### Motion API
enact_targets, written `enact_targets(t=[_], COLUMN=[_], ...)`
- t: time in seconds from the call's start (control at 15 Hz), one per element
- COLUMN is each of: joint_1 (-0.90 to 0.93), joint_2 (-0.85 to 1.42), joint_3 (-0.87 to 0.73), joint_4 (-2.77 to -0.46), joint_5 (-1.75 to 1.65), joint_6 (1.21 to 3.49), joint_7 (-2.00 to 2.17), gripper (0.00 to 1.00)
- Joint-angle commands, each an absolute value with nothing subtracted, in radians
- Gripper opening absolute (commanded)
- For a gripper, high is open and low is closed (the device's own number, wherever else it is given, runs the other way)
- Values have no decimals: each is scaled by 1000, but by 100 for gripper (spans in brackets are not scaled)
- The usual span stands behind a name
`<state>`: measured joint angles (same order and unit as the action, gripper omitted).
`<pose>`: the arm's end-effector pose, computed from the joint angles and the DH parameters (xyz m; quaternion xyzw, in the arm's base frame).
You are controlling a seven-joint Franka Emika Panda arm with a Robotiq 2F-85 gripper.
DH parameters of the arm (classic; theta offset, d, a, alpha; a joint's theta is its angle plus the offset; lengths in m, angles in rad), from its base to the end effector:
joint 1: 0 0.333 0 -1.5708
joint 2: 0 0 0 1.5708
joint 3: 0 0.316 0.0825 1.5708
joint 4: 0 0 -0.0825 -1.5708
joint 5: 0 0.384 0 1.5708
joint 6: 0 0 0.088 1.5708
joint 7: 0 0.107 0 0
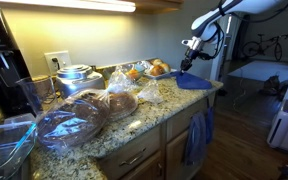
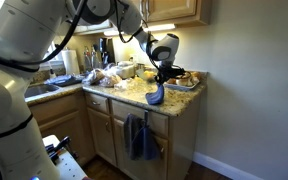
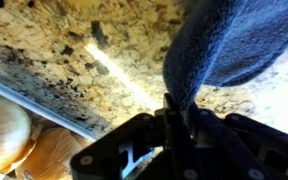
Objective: Remove the blue cloth from the countertop and hang it on the drawer
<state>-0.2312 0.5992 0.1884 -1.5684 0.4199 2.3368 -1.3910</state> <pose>0.7146 -0.0454 0.3171 -0.8455 -0.4828 -0.2022 0.1055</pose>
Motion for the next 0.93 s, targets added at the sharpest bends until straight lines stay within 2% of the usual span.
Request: enact_targets(t=[0.0,0.6,0.67,0.87], joint_1=[-244,-205,-204,-194], joint_2=[419,186,270,235], joint_3=[165,76,78,68], joint_4=[-1755,-2002,-1910,-1956], joint_5=[421,408,427,426], joint_6=[2299,2194,2204,2203], joint_7=[-1372,-1331,-1365,-1361], gripper=[9,7,11,11])
